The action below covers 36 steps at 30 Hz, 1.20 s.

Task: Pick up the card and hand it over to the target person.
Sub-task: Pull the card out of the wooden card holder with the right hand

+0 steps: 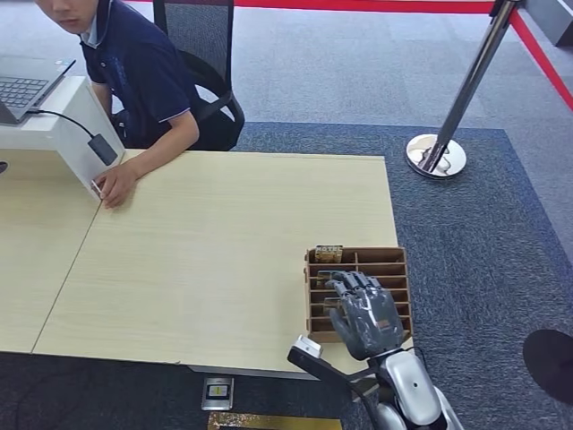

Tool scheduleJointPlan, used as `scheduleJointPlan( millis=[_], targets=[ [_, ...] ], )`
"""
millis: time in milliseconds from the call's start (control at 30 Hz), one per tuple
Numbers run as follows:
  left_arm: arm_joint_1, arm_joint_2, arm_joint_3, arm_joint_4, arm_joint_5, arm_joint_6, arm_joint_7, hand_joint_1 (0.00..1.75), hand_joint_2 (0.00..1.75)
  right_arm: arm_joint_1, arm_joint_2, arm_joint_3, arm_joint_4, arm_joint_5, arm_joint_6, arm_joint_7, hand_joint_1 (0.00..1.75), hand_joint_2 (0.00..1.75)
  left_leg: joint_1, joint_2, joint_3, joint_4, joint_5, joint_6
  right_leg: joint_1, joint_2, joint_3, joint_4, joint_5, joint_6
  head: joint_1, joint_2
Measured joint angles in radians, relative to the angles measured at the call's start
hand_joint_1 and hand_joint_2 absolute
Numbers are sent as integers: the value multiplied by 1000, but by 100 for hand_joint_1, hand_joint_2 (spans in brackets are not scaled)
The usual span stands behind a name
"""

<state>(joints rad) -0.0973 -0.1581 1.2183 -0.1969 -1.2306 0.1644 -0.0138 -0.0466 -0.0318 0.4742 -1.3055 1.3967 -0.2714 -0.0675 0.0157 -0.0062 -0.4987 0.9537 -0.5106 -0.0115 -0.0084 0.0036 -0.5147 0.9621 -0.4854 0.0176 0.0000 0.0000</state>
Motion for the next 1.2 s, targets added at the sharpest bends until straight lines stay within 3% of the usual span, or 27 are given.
scheduleJointPlan(
  millis=[400,500,667,1200],
  targets=[
    [1,2,1,-1,1,1,0,0,0,14,3,-13,5,-7,-4,2,78,175,0,0,0,0,0,0,0,0,0,0,0,0,0,0],
    [1,2,2,0,1,2,1,0,0,23,4,-19,-6,-5,-6,5,95,175,0,-1,0,0,0,0,0,-1,0,0,0,0,0,0],
    [1,2,-1,0,-3,1,1,0,0,35,1,-28,-21,-4,-8,8,69,175,0,-1,0,0,0,0,0,-1,0,0,0,0,0,0],
    [1,1,-4,1,-6,4,2,0,0,38,8,-48,-4,-5,-7,8,77,175,0,-1,0,0,0,0,0,-1,0,0,0,0,0,0]
  ],
)
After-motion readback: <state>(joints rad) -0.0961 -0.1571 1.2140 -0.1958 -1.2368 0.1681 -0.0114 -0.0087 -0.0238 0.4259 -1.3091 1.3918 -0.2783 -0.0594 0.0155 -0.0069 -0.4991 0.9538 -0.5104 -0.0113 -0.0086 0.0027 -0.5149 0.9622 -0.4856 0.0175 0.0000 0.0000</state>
